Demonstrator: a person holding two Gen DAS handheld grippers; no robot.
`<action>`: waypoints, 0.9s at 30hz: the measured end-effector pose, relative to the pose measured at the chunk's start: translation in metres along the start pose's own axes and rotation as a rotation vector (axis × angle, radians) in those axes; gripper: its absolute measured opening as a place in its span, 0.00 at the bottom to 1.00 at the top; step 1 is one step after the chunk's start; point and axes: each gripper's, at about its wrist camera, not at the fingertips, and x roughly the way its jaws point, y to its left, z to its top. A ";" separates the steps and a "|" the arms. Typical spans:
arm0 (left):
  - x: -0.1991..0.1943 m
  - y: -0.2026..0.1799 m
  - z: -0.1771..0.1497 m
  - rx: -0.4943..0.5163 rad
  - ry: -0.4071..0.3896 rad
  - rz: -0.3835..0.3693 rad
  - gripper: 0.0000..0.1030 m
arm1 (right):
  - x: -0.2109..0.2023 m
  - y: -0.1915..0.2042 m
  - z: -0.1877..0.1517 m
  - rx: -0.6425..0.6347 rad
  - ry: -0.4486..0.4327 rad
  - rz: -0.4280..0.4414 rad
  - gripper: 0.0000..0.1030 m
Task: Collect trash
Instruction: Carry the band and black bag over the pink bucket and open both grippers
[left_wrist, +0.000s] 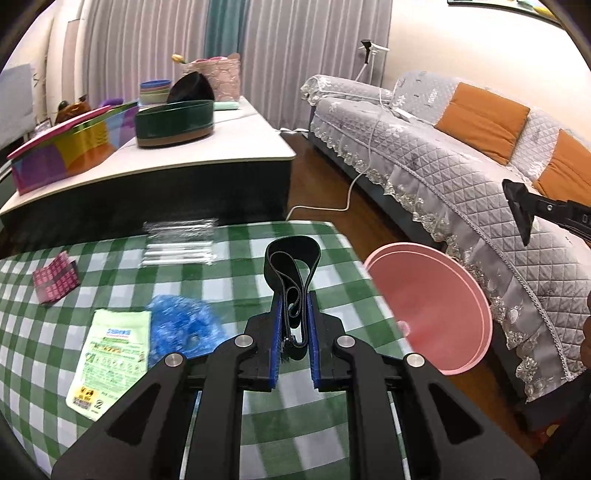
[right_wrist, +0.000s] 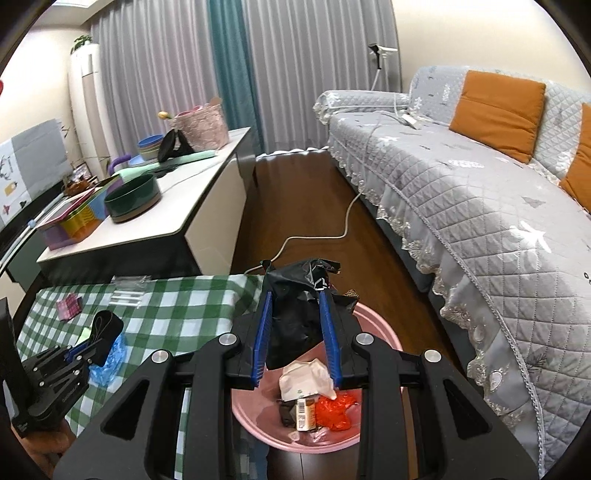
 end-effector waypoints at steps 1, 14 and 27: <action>0.001 -0.003 0.002 0.003 -0.001 -0.004 0.12 | 0.001 -0.004 0.001 0.012 0.000 -0.003 0.26; 0.012 -0.035 0.019 0.040 -0.004 -0.048 0.12 | 0.005 -0.030 0.013 0.074 -0.006 -0.040 0.26; 0.024 -0.063 0.027 0.075 0.010 -0.088 0.12 | 0.010 -0.036 0.016 0.089 0.000 -0.042 0.26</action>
